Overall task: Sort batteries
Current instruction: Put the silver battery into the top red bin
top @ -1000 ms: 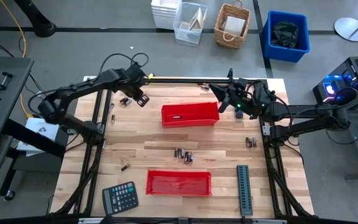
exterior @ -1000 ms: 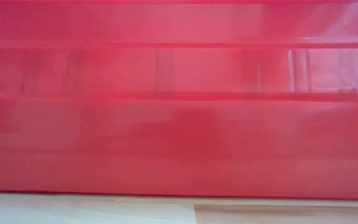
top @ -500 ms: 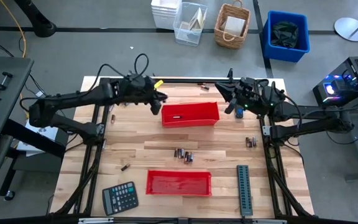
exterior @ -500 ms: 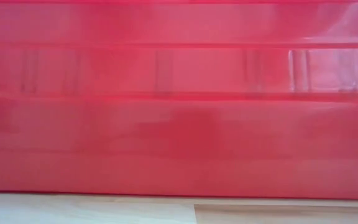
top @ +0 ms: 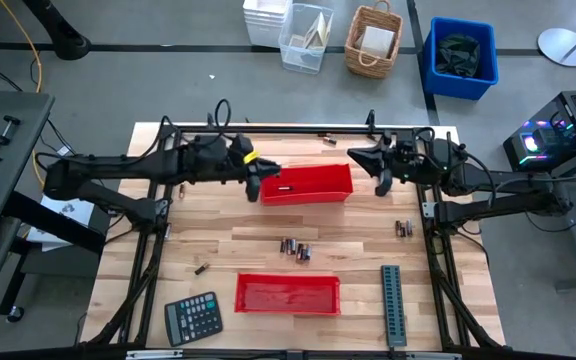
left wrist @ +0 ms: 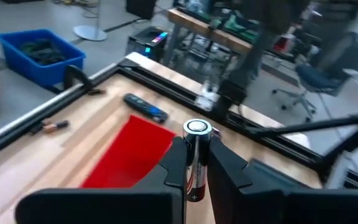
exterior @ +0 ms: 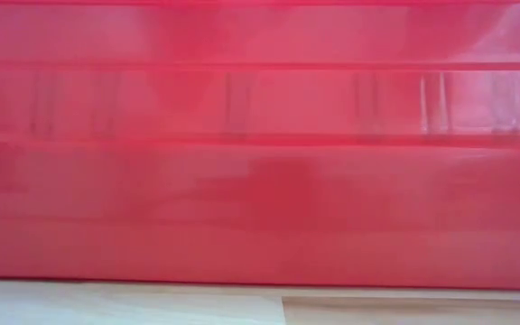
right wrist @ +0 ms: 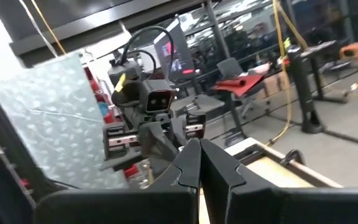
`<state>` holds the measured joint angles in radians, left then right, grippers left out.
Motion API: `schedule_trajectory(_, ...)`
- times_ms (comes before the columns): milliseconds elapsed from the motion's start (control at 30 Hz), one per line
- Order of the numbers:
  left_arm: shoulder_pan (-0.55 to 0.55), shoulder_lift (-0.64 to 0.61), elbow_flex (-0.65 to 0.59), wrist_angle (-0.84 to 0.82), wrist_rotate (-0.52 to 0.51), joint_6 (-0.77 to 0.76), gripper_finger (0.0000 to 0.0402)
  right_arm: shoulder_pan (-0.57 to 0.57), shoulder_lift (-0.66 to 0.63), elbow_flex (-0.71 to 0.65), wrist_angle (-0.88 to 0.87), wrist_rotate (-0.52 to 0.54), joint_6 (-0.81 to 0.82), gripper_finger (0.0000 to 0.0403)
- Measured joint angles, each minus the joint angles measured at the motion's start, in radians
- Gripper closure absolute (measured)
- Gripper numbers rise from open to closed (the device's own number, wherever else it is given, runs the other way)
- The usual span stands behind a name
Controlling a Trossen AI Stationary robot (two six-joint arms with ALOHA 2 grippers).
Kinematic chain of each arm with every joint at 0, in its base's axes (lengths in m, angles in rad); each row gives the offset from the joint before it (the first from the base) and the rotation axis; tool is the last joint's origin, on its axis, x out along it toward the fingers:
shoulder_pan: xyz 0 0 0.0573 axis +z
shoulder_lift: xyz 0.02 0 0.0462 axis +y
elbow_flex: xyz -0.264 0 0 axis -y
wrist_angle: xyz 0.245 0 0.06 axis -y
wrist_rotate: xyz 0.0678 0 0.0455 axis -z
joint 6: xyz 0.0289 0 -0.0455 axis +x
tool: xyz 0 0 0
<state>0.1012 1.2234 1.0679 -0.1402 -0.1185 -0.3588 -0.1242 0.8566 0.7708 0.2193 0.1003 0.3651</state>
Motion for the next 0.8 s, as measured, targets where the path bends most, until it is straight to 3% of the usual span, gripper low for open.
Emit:
schedule_trajectory(467,-0.063,-0.253,-0.055,0.003,-0.002,0.16,0.0378,0.001,0.008,0.0,0.009,-0.006,0.151,0.0402)
schedule_trajectory(800,-0.146,-0.408,-0.313,0.366,0.005,0.101,0.0381,0.061,0.0,0.0,0.011,-0.071,0.188,0.0402)
